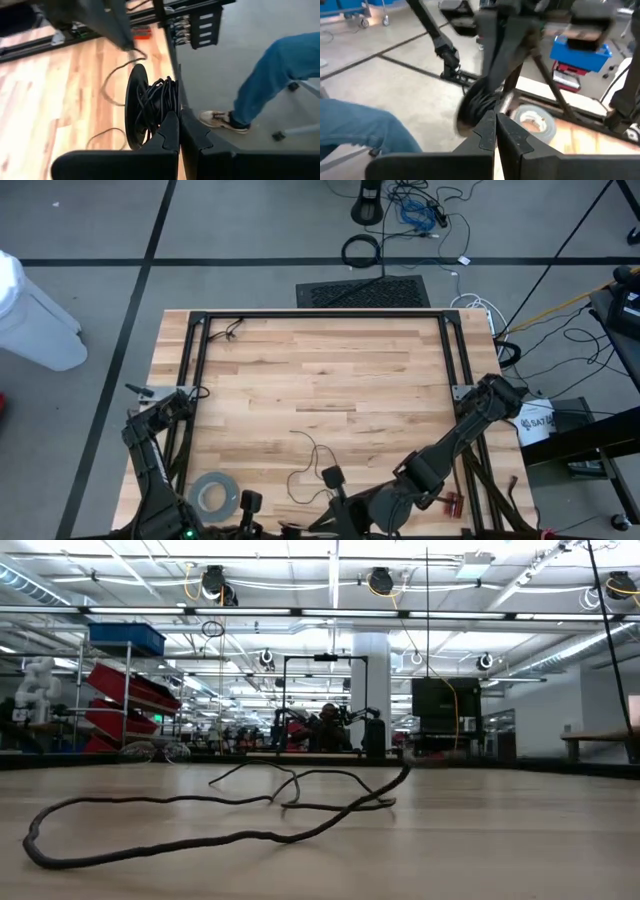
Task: Coil cords
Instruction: Coil the black wire onto the spool
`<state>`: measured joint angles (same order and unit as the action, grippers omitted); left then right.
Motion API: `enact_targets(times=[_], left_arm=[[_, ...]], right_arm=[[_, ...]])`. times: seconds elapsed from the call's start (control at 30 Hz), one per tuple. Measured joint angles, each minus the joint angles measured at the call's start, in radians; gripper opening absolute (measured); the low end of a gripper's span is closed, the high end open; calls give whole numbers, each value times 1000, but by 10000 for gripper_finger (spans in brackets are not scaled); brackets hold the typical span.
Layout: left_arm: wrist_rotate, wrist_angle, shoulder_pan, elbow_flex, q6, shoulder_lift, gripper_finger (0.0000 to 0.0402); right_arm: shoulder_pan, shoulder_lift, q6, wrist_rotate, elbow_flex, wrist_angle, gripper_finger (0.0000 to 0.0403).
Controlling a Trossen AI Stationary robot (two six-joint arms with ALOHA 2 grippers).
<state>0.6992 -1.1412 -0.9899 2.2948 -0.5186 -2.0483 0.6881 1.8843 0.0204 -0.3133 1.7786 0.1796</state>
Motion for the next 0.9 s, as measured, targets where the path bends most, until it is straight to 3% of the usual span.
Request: enact_targets(times=[0.47, 0.63, 0.9], left_arm=[[115, -18, -1, 24, 114, 4, 0], [133, -23, -6, 47, 163, 5, 0], [193, -22, -8, 50, 187, 6, 0]], right_arm=[[41, 0, 51, 33, -1, 99, 1], [44, 0, 98, 76, -1, 192, 24], [67, -2, 244, -48, -28, 261, 60]])
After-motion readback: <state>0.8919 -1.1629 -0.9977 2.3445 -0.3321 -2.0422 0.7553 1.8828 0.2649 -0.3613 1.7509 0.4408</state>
